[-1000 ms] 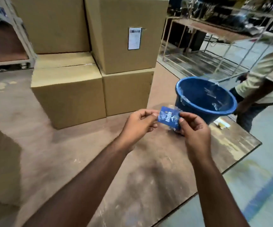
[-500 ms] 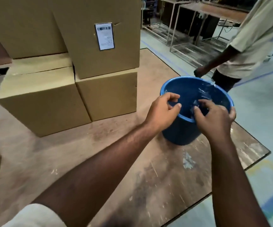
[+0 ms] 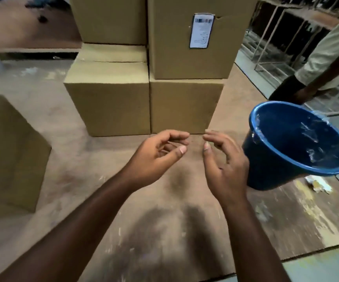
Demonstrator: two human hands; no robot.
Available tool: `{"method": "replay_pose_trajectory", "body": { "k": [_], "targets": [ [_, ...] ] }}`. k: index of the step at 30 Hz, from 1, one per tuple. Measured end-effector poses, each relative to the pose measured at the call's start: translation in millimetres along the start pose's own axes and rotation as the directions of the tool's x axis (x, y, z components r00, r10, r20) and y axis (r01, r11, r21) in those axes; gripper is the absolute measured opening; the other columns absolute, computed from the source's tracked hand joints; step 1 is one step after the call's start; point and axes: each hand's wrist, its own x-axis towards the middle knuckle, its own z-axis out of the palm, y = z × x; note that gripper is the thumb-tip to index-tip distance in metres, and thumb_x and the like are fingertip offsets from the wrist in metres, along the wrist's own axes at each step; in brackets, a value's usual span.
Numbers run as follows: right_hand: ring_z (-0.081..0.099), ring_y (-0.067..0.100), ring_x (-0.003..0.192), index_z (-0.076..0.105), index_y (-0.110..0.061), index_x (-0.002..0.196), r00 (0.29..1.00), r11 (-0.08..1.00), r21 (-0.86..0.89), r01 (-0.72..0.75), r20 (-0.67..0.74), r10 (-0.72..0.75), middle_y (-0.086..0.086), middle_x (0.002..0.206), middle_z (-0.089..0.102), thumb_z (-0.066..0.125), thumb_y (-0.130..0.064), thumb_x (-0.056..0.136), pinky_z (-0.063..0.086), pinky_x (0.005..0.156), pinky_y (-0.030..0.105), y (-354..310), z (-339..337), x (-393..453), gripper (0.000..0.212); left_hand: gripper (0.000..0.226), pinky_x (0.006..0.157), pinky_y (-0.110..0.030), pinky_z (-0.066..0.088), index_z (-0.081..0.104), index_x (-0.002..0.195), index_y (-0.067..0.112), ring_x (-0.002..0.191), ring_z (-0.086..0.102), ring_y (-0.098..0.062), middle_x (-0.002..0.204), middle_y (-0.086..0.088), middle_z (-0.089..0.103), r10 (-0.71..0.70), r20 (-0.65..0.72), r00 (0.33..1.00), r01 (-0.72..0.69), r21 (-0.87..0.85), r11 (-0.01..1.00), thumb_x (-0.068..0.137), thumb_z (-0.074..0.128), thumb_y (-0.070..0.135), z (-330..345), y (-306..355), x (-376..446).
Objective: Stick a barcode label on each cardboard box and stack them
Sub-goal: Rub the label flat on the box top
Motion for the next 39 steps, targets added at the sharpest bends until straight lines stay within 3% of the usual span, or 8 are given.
{"method": "replay_pose_trajectory", "body": {
  "k": [9,15,18,22,26,30,35,39],
  "targets": [
    [0.069,0.019,0.113,0.075,-0.019,0.113,0.934,0.889,0.454,-0.067,0.342,-0.104,-0.010,0.113,0.074,0.065,-0.014,0.098,0.056,0.090,0.029,-208,178,-61,0.019,0.024,0.091,-0.028,0.056,0.068,0.121,0.015,0.104,0.071,-0.022,0.115,0.000,0.075,0.110,-0.337,0.935,-0.067,0.139,0.988,0.097,0.067,0.015,-258,34,-168],
    [0.058,0.001,0.121,0.072,-0.033,0.118,0.739,0.927,0.357,0.114,0.593,-0.319,-0.022,0.122,0.069,0.064,-0.037,0.098,0.050,0.100,0.028,-331,276,-83,0.022,0.026,0.101,-0.029,0.053,0.070,0.121,0.029,0.115,0.063,0.000,0.123,0.018,0.069,0.130,-0.482,0.866,0.105,0.430,0.897,0.095,0.069,0.024,-413,5,-246],
    [0.051,0.004,0.129,0.064,-0.036,0.130,0.634,0.945,0.187,0.270,0.704,-0.320,-0.020,0.135,0.063,0.058,-0.048,0.099,0.045,0.108,0.037,-359,324,-83,0.033,0.048,0.118,-0.046,0.038,0.059,0.138,0.030,0.141,0.043,-0.011,0.153,0.009,0.049,0.048,-0.505,0.862,0.322,0.618,0.718,0.093,0.069,0.043,-471,-33,-256],
    [0.027,0.017,0.153,0.044,-0.036,0.151,0.547,0.888,-0.113,0.446,0.819,-0.171,-0.010,0.164,0.037,0.040,-0.062,0.103,0.021,0.125,0.049,-368,364,-77,0.055,0.075,0.121,-0.044,0.028,0.043,0.152,0.028,0.155,0.018,-0.015,0.166,0.010,0.028,-0.048,-0.490,0.870,0.427,0.701,0.571,0.092,0.047,0.073,-489,-56,-252],
    [-0.002,0.031,0.160,0.024,-0.032,0.159,0.614,0.871,-0.367,0.326,0.783,0.100,-0.001,0.174,0.006,0.021,-0.077,0.098,0.003,0.125,0.064,-374,373,-80,0.076,0.075,0.118,-0.038,0.030,0.038,0.154,0.032,0.156,0.011,-0.008,0.166,0.016,0.023,-0.013,-0.500,0.866,0.419,0.711,0.566,0.093,0.042,0.074,-486,-63,-260],
    [-0.001,0.034,0.160,0.017,-0.033,0.162,0.627,0.853,-0.462,0.244,0.746,0.225,-0.002,0.175,0.001,0.025,-0.083,0.094,0.022,0.121,0.066,-385,376,-76,0.085,0.077,0.120,-0.033,0.026,0.044,0.152,0.029,0.155,0.014,-0.008,0.166,0.014,0.026,-0.023,-0.492,0.870,0.392,0.664,0.637,0.090,0.052,0.072,-490,-62,-265],
    [0.016,0.027,0.157,0.030,-0.040,0.157,0.604,0.852,-0.434,0.293,0.775,0.187,-0.011,0.173,0.012,0.036,-0.084,0.090,0.036,0.117,0.053,-391,352,-76,0.080,0.065,0.116,-0.026,0.030,0.064,0.137,0.025,0.148,0.034,-0.005,0.157,0.011,0.044,0.046,-0.535,0.843,0.348,0.610,0.712,0.084,0.070,0.061,-484,-44,-282],
    [0.020,0.014,0.154,0.039,-0.048,0.151,0.608,0.858,-0.433,0.276,0.770,0.193,-0.021,0.167,0.025,0.042,-0.089,0.084,0.034,0.114,0.051,-388,337,-84,0.079,0.074,0.121,-0.029,0.023,0.049,0.148,0.035,0.153,0.012,0.001,0.164,0.020,0.026,-0.058,-0.438,0.897,0.351,0.627,0.696,0.085,0.061,0.071,-469,-46,-299]
  ]
}}
